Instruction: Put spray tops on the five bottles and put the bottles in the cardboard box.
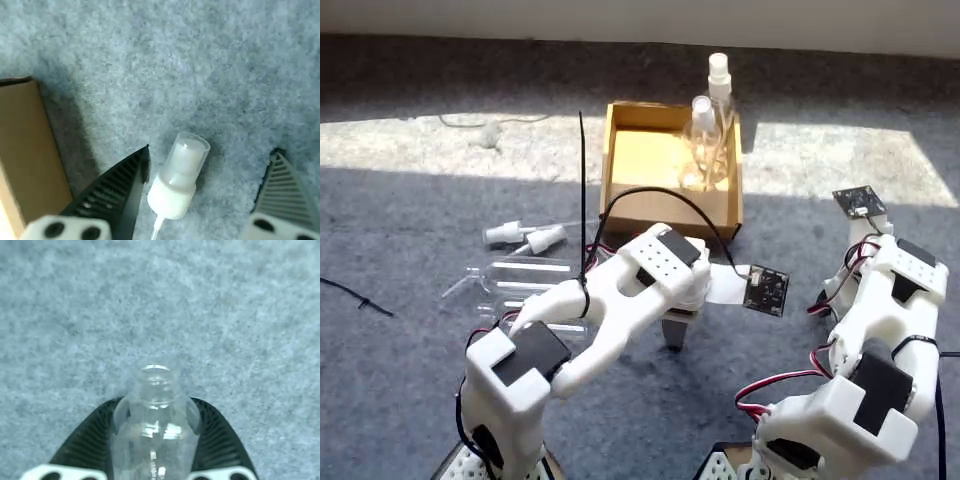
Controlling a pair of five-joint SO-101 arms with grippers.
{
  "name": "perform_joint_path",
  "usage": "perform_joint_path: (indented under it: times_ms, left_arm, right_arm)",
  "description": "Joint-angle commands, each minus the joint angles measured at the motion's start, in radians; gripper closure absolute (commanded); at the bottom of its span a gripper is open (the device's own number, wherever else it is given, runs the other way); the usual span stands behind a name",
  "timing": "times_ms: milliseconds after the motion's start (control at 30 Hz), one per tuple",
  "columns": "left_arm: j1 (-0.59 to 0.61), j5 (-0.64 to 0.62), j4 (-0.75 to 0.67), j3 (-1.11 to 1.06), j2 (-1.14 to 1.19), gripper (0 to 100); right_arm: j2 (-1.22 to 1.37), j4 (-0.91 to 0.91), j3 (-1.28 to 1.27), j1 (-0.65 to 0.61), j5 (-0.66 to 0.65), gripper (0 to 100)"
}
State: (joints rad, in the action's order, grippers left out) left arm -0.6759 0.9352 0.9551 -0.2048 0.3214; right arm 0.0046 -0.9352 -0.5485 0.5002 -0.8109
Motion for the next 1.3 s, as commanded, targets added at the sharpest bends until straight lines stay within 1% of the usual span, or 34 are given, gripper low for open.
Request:
perform_joint_path:
  times_ms: [0,200,267,367,500,600,667,733,900,1067,1167,1267]
  left_arm:
    - [0.044,0.006,-0.020,0.077,0.036,73]
    - [0.065,0.000,-0.015,0.073,0.021,93]
    - [0.061,-0.002,0.011,0.070,0.002,97]
    - [0.054,-0.021,0.071,0.068,-0.044,98]
    - [0.056,-0.149,0.130,0.074,-0.163,98]
    - [0.061,-0.227,0.190,0.071,-0.298,98]
    - [0.070,-0.307,0.213,0.076,-0.398,98]
    - [0.093,-0.379,0.219,0.077,-0.507,98]
    - [0.173,-0.542,0.218,0.077,-0.771,98]
    - [0.298,-0.744,0.209,0.077,-1.015,98]
    - [0.355,-0.841,0.141,0.076,-1.135,98]
    - [0.401,-0.910,0.063,0.077,-1.219,98]
  right_arm:
    - [-0.008,-0.005,0.010,0.004,-0.014,99.4]
    - [-0.008,-0.005,0.010,0.001,-0.014,99.4]
    - [-0.010,-0.005,0.010,0.001,-0.014,99.4]
    - [-0.016,-0.005,0.013,0.002,-0.014,99.4]
    - [-0.019,-0.008,0.019,-0.004,-0.008,99.4]
    - [-0.021,-0.008,0.021,-0.008,-0.006,99.4]
    - [-0.021,-0.008,0.022,-0.025,0.000,99.4]
    - [-0.030,-0.008,0.031,-0.056,0.061,99.4]
    - [-0.217,-0.008,0.068,-0.191,0.219,99.4]
    - [-0.460,-0.002,0.065,-0.420,0.400,99.4]
    - [-0.561,0.044,0.033,-0.565,0.502,99.4]
    - [-0.625,0.163,-0.038,-0.708,0.534,99.4]
